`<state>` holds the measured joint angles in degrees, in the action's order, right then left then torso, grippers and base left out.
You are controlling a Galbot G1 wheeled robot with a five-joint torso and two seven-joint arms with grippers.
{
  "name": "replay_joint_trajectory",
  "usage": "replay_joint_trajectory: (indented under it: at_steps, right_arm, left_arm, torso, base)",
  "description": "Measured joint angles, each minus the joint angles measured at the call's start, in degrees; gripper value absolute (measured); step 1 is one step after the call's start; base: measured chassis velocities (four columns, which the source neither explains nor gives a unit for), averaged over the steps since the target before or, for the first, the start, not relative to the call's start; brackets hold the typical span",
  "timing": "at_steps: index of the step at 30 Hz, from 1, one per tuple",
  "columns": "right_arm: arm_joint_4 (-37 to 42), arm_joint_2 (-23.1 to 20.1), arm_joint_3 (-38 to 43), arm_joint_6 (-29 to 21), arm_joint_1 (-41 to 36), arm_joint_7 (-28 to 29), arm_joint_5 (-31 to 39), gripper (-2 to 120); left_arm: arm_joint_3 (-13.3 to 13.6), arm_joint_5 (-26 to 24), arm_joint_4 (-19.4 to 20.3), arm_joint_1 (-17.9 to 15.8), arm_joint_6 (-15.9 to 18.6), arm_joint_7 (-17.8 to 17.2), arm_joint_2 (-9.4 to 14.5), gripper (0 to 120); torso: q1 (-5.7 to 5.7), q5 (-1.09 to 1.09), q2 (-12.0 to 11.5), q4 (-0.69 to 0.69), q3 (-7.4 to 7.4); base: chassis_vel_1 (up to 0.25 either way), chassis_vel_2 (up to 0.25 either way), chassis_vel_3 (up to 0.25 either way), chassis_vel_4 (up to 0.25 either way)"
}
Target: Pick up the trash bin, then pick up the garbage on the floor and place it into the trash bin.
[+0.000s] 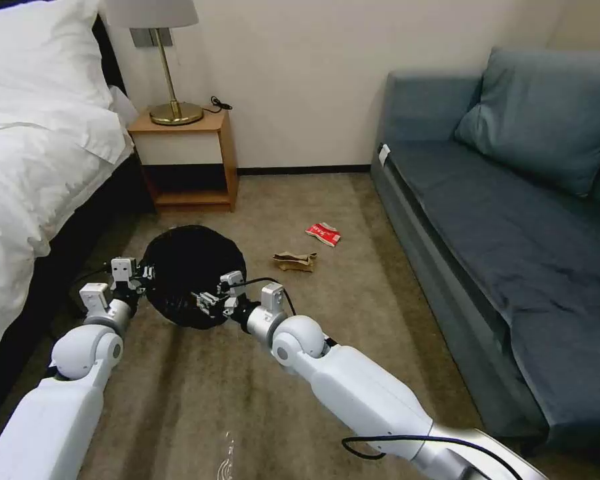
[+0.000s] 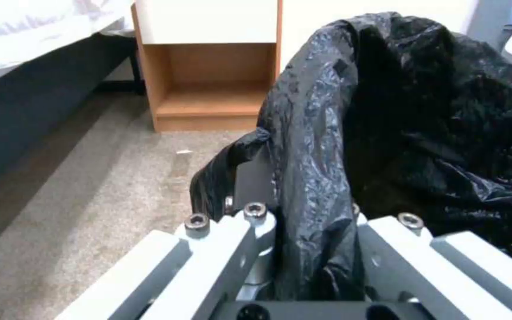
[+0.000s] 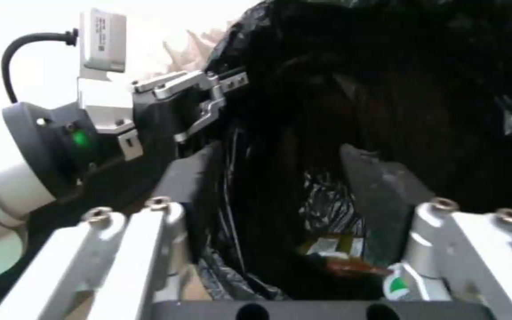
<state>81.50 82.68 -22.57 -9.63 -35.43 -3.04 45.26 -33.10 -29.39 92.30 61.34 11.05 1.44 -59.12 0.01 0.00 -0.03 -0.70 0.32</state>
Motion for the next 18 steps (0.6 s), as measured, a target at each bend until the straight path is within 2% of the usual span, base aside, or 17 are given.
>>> replay_joint_trajectory:
  at_steps: [5,6,9,13,18]
  right_arm:
    - [0.35,0.19,1.25,0.70,-0.08,3.03,-0.87,77]
    - [0.35,0.19,1.25,0.70,-0.08,3.03,-0.87,77]
    - [0.09,-0.15,4.03,0.23,0.26,7.21,-2.86,93]
    - [-0.93,-0.98,6.14,-0.31,0.89,9.52,-3.99,99]
    - [-3.51,-4.06,9.70,-1.86,1.83,12.78,-5.11,100]
  left_arm:
    - [-0.82,0.05,0.50,0.53,0.00,-0.23,0.16,5]
    - [-0.82,0.05,0.50,0.53,0.00,-0.23,0.16,5]
    - [-1.51,0.11,0.53,0.56,0.03,-0.61,0.74,5]
    - [-1.97,0.01,0.68,0.56,0.09,-0.68,1.17,5]
    - [-2.87,-0.25,1.05,0.69,0.14,-0.68,1.92,5]
  torso:
    - [0.00,0.00,0.00,0.00,0.00]
    - [0.00,0.00,0.00,0.00,0.00]
    - [0.00,0.00,0.00,0.01,0.00]
    - [0.00,0.00,0.00,0.01,0.00]
    - [0.00,0.01,0.00,0.00,0.01]
  base:
    - [0.000,0.000,0.000,0.000]
    - [0.000,0.000,0.000,0.000]
    - [0.000,0.000,0.000,0.000]
    - [0.000,0.000,0.000,0.000]
    - [0.000,0.000,0.000,0.000]
